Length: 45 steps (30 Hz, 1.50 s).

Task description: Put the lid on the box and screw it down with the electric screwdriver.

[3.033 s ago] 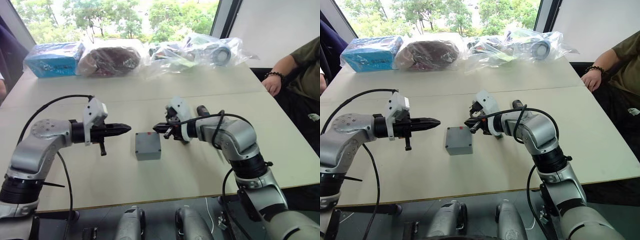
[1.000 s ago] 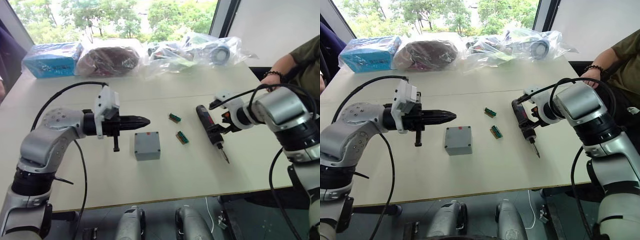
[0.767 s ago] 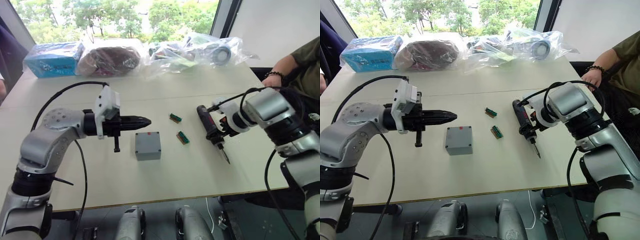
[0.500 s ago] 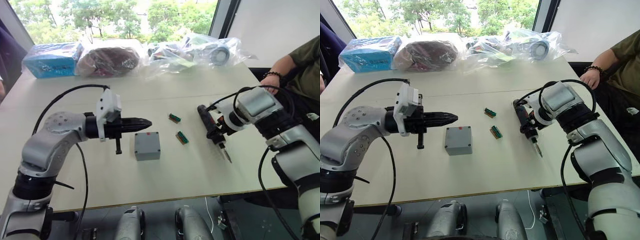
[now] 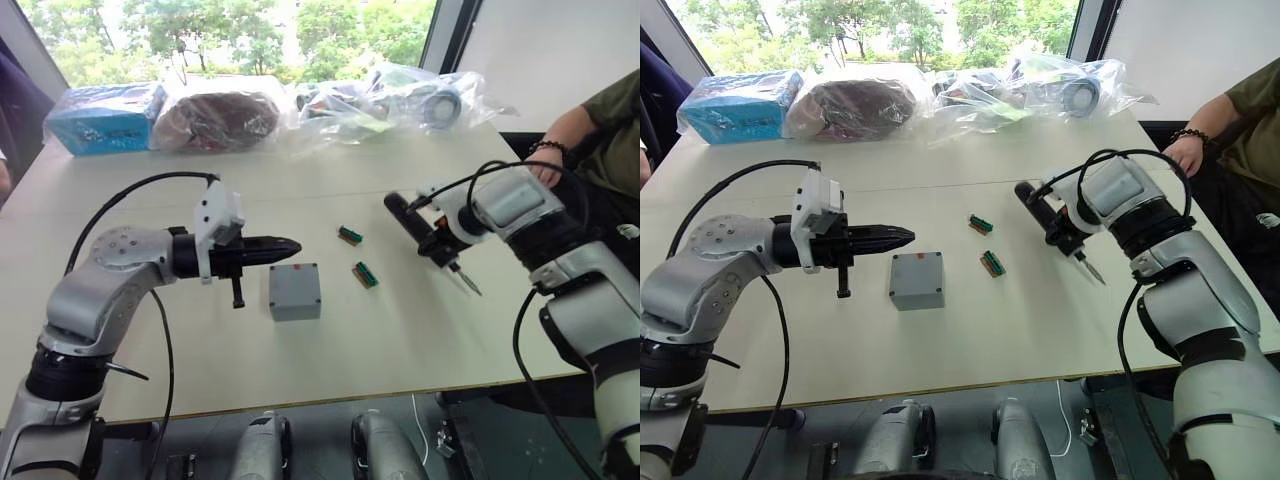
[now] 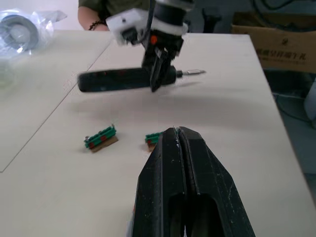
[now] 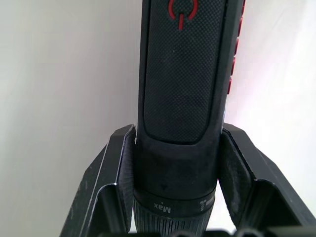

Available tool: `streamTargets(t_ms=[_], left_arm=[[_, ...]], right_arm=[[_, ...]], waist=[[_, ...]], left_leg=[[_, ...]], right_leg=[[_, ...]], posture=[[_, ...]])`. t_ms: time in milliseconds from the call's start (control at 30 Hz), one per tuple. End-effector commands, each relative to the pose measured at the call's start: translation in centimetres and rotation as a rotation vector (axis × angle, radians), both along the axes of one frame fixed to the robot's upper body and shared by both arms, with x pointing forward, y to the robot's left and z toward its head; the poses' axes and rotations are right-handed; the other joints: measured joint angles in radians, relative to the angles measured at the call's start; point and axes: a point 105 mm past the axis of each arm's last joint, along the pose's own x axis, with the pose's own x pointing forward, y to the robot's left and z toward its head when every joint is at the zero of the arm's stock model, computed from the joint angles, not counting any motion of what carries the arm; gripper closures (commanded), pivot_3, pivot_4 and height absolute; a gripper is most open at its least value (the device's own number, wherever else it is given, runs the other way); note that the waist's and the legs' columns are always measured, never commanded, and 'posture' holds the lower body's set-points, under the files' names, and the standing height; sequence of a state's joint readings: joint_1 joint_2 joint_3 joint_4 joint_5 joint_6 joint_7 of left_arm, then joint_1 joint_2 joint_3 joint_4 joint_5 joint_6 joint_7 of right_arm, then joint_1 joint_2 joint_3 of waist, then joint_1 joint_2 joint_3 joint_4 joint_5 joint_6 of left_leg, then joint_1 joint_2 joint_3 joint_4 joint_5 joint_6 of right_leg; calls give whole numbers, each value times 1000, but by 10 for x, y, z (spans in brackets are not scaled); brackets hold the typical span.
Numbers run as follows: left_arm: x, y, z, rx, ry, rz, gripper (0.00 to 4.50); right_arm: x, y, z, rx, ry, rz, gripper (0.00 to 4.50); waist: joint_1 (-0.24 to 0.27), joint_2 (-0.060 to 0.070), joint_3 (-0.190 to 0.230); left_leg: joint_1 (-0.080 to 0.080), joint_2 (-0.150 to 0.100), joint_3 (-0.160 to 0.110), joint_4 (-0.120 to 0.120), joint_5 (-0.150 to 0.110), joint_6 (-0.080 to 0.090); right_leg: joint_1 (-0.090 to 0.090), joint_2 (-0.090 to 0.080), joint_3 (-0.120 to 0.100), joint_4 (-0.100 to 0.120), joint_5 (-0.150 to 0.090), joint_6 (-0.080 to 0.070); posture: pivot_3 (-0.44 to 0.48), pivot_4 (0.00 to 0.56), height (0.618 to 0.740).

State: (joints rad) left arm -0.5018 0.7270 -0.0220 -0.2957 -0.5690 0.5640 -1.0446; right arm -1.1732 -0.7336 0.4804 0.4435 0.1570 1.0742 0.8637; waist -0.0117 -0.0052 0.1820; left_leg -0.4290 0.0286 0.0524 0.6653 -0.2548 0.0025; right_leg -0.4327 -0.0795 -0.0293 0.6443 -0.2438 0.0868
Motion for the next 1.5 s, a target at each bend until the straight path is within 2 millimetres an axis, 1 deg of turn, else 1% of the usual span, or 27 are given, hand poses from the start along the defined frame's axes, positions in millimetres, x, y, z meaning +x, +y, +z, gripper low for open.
streamTargets(t_ms=[33,100,167,233,267,333,400,533,633,700,767,900,967,1167,1500], left_arm=[[4,-2,0,44,-48,-27,4500],[8,3,-4,61,-44,-19,4500],[12,7,-6,72,-42,-11,4500],[14,10,-11,96,-40,-16,4500],[16,10,-14,104,-37,-18,4500],[19,10,-18,112,-25,-12,4500],[17,9,-26,133,4,-35,4500],[19,9,-34,151,33,-57,4500],[18,6,-42,162,55,-68,4500],[18,6,-47,167,71,-70,4500],[18,4,-56,186,90,-64,4500],[20,4,-68,227,100,-60,4500],[21,4,-71,233,101,-60,4500],[22,3,-71,229,104,-54,4500],[22,7,-70,243,109,-56,4500]], right_arm=[[-16,55,96,319,-384,256,2724],[-25,68,114,407,-552,296,2724],[-36,80,124,470,-693,332,2724],[-45,90,125,534,-787,339,2724],[-52,97,128,594,-852,357,2724],[-63,105,129,705,-923,381,2724],[-76,117,117,794,-919,440,2724],[-89,133,94,842,-884,495,2724],[-97,137,80,877,-858,504,2724],[-99,139,74,880,-851,502,2724],[-100,142,68,900,-833,491,2724],[-100,147,60,913,-809,482,2724],[-101,150,58,918,-800,485,2724],[-107,154,52,930,-774,496,2724],[-100,153,38,914,-777,462,2724]], waist=[[-5,0,1],[-5,-1,1],[-1,-1,1],[4,-1,1],[4,-1,1],[4,-1,1],[3,-2,2],[-1,-3,2],[-1,-3,2],[-1,-3,2],[-1,-3,2],[-1,-3,2],[-1,-3,2],[1,-3,2],[0,-3,2]], left_leg=[[0,0,0,0,0,0],[0,1,0,-1,0,0],[0,2,0,-1,0,0],[0,2,0,0,0,-1],[0,1,0,0,1,-2],[0,0,0,1,1,-2],[0,0,0,1,1,-2],[0,0,0,0,1,-2],[1,0,0,0,1,-2],[1,0,0,0,1,-2],[1,0,0,0,1,-2],[2,0,0,0,1,-2],[2,0,0,0,1,-2],[2,0,-1,1,1,-2],[2,0,-1,1,1,-2]], right_leg=[[-1,0,0,0,0,0],[-1,2,0,0,0,0],[0,3,-1,1,0,-1],[0,2,-1,1,0,-1],[1,2,-1,2,0,-1],[1,0,-1,1,0,0],[1,-1,-1,1,0,0],[2,-1,-1,1,0,0],[2,0,-1,2,0,0],[2,0,-1,2,0,0],[2,0,-1,2,0,0],[2,0,-1,2,0,0],[2,0,-1,2,0,0],[3,0,-1,2,0,0],[3,0,-1,2,0,0]], posture=[[0,150,740],[0,150,740],[0,150,740],[0,150,740],[0,150,740],[0,150,740],[0,150,740],[0,150,740],[0,150,740],[0,150,740],[0,150,740],[0,150,740],[0,150,740],[0,150,740],[0,150,740]])
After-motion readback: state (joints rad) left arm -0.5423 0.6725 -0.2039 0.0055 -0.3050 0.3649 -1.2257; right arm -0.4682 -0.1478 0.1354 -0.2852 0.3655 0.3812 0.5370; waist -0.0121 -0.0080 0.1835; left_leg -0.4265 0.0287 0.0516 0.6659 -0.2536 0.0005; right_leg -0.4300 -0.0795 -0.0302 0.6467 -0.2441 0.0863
